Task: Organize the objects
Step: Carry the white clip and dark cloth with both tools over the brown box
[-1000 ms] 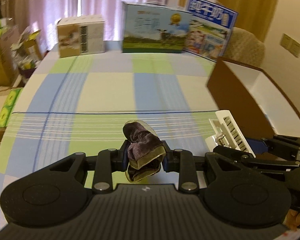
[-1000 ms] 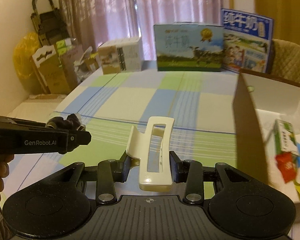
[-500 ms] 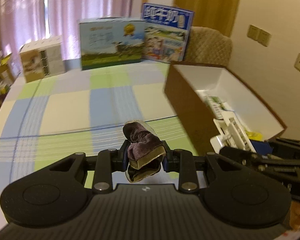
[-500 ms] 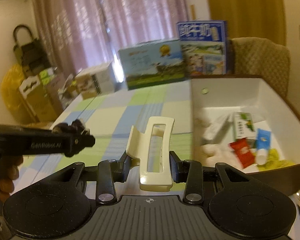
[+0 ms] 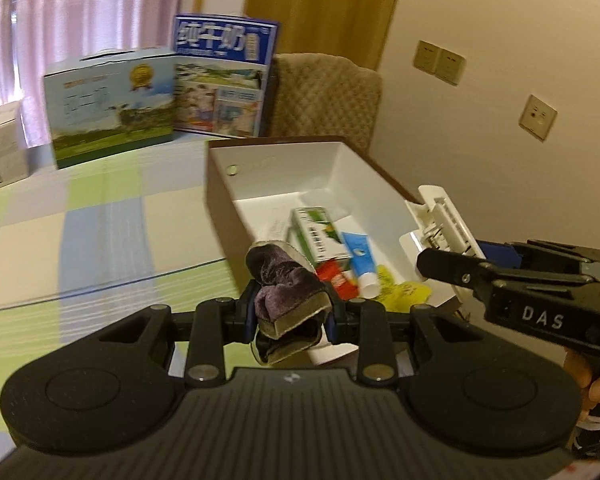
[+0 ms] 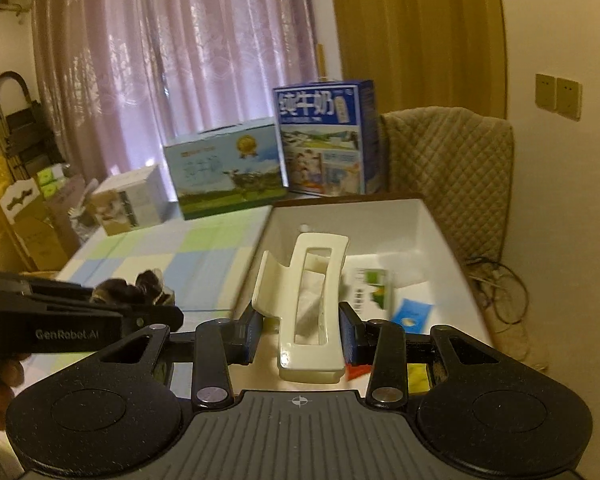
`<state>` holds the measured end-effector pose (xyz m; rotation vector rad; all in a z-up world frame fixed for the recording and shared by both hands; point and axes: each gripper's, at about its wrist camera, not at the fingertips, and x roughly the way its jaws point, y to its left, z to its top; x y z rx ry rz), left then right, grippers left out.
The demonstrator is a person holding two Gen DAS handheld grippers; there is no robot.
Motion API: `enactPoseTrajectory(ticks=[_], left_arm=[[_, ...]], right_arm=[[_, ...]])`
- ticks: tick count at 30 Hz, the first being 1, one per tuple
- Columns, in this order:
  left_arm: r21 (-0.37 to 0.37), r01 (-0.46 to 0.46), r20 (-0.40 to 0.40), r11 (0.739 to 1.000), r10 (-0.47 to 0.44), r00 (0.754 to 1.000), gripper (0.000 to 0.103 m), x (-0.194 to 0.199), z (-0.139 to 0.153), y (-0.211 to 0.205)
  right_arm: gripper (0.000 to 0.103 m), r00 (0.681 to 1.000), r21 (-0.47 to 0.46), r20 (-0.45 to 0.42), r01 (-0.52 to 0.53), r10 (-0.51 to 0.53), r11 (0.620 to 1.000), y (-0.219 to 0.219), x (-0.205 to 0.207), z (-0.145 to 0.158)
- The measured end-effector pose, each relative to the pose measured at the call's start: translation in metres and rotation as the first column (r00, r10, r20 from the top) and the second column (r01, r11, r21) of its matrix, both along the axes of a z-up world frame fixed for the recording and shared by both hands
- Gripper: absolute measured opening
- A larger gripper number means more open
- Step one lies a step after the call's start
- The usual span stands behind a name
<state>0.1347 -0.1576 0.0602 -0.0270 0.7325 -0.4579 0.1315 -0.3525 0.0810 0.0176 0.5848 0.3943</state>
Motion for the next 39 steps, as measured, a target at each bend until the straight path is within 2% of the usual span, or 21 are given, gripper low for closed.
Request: enactPoseTrajectory(ticks=[7,17,31,39], left_arm=[[0.042,0.057,-0.027,0.997,-0.056,0.998,0.026,0.021,-0.012,-0.038],[0.1,0.088,-0.078,0.991,-0.08,0.994,0.027,0.042,-0.041,-0.064],[0.14,0.123,-0.143,0.982,-0.103,0.984,0.029,0.063,-0.071,-0.078],[0.141,0.142,-0.143,0.98,-0.122,0.982,0.037,0.065,-0.073,-0.081]], right_arm=[[0.036,0.999,-0.02,-0.037,-0.001,0.0,1.0,-0.026,0.025,-0.015],[0.036,0.997,-0.042,-0.079,-0.001,-0.002,0.999,-0.037,0.057,-0.034],[0.036,0.987,-0.039,-0.157,0.014,-0.02,0.999,-0.052,0.082,-0.061],[0.036,0.984,-0.029,-0.178,0.018,-0.023,0.999,-0.058,0.086,-0.065]])
